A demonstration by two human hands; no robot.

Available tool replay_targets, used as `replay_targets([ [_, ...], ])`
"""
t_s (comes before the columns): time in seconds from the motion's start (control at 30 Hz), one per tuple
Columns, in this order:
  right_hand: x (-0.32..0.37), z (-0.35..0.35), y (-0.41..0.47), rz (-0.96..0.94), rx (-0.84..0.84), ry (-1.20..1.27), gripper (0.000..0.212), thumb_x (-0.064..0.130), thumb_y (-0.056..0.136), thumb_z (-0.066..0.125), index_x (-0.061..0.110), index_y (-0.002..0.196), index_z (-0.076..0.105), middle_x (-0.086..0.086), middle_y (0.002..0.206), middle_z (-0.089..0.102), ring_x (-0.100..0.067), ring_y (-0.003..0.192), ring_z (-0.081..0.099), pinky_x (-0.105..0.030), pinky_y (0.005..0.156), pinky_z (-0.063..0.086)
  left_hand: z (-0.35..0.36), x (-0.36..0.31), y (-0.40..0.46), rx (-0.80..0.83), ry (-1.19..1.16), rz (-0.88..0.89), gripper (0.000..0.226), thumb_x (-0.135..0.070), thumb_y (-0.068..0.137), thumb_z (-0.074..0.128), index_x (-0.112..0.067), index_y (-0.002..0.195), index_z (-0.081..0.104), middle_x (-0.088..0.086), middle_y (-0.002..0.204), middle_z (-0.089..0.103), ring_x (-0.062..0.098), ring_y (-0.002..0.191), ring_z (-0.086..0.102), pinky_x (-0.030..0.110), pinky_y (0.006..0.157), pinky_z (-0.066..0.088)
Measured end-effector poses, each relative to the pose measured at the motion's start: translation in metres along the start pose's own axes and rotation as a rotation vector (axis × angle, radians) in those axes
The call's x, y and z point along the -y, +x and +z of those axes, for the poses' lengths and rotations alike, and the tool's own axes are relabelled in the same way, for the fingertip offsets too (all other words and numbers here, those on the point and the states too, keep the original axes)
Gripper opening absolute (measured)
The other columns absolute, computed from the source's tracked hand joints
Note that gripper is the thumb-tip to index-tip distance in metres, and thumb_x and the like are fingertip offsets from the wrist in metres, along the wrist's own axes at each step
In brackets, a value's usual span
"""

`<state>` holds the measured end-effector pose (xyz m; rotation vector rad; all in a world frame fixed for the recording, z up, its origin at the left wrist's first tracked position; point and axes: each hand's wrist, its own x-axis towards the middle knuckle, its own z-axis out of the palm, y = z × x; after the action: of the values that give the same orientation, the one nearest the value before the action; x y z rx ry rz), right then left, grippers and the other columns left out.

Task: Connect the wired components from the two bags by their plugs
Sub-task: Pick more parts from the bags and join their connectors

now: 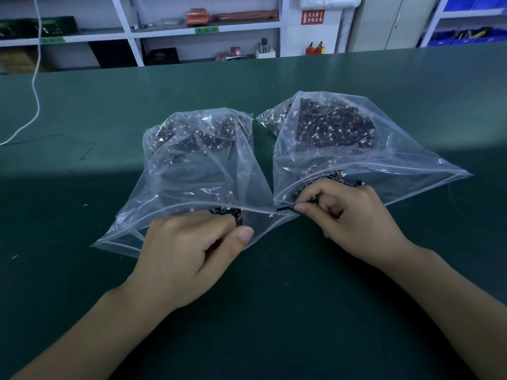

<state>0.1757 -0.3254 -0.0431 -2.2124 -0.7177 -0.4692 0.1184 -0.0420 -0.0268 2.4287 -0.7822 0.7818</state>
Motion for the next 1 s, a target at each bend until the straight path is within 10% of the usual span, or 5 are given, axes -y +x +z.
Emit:
replay_targets([
  [0.4, -0.022, -0.012, 0.004, 0.233, -0.126, -0.181, 0.009, 0.034, 0.101, 0.071, 0.025, 0.099, 0.072, 0.005, 0.047, 0.055, -0.021, 0.051, 0.062, -0.043, 0.067, 0.058, 0.000, 0.019, 0.005, 0.075, 0.211, -0.056, 0.022, -0.039, 0.103, 0.062, -0.022, 0.095, 0.072, -0.016, 0.096, 0.068, 0.016, 0.102, 0.064, 0.034, 0.103, 0.044],
  [0.63, -0.024, -0.011, 0.003, 0.287, -0.184, -0.283, 0.007, 0.031, 0.099, 0.072, 0.036, 0.099, 0.067, 0.008, 0.049, 0.055, -0.009, 0.050, 0.054, -0.033, 0.062, 0.051, -0.001, 0.022, 0.002, 0.277, 0.267, -0.220, 0.037, -0.063, 0.094, 0.064, -0.035, 0.115, 0.076, -0.020, 0.115, 0.071, 0.016, 0.117, 0.065, 0.039, 0.107, 0.048],
  [1.0, -0.001, 0.000, -0.001, 0.122, -0.247, -0.182, 0.007, 0.016, 0.099, 0.073, 0.023, 0.098, 0.074, 0.004, 0.048, 0.046, -0.019, 0.046, 0.044, -0.032, 0.055, 0.045, -0.001, 0.018, 0.002, 0.226, 0.184, -0.227, 0.025, -0.027, 0.088, 0.085, -0.034, 0.111, 0.080, -0.022, 0.096, 0.073, 0.010, 0.093, 0.068, 0.029, 0.079, 0.052],
])
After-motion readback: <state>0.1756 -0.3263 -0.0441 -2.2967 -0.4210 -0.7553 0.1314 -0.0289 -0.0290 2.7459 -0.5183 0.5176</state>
